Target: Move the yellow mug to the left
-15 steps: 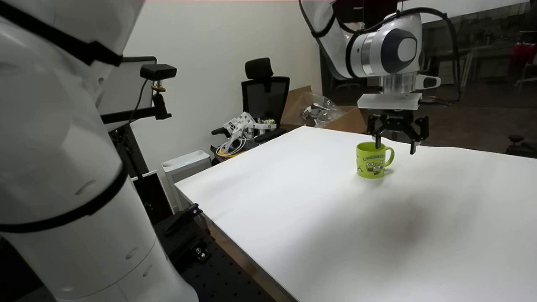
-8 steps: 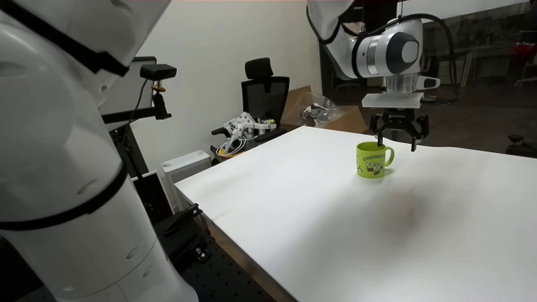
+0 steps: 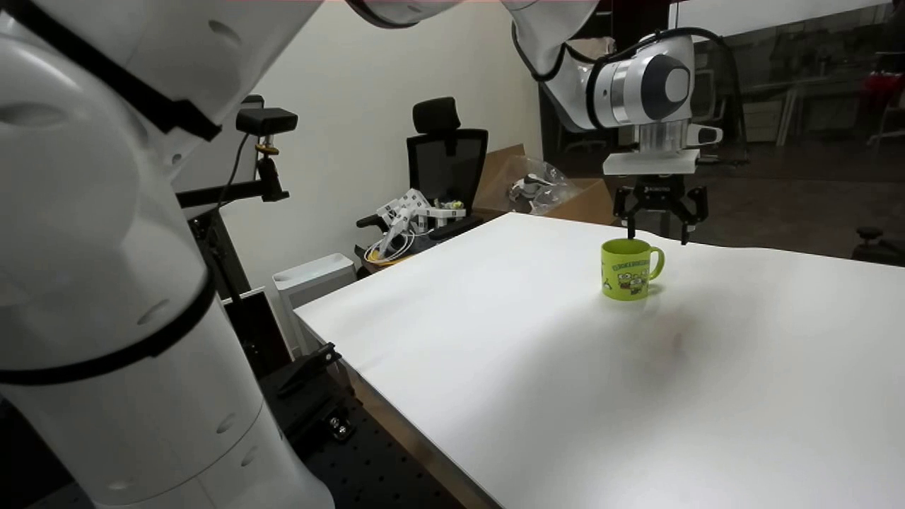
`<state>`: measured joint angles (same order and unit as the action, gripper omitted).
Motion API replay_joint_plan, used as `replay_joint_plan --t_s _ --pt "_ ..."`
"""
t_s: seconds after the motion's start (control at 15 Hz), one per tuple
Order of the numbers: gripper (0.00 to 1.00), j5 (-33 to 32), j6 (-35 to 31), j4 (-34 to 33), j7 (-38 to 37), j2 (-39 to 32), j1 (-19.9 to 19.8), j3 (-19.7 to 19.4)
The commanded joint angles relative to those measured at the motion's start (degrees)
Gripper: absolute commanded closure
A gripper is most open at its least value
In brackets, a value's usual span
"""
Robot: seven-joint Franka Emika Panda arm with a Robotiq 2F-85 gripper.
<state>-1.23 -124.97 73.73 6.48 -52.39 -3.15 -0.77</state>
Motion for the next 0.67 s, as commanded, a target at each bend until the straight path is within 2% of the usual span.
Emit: replay_joint_plan --t_s 0.0,0.6 --pt "0.0 -0.02 1.45 -3.33 -0.46 -2.22 0.11 0.21" --pt "0.0 1.01 -3.56 4.84 -2.92 2.52 0.3 0.12"
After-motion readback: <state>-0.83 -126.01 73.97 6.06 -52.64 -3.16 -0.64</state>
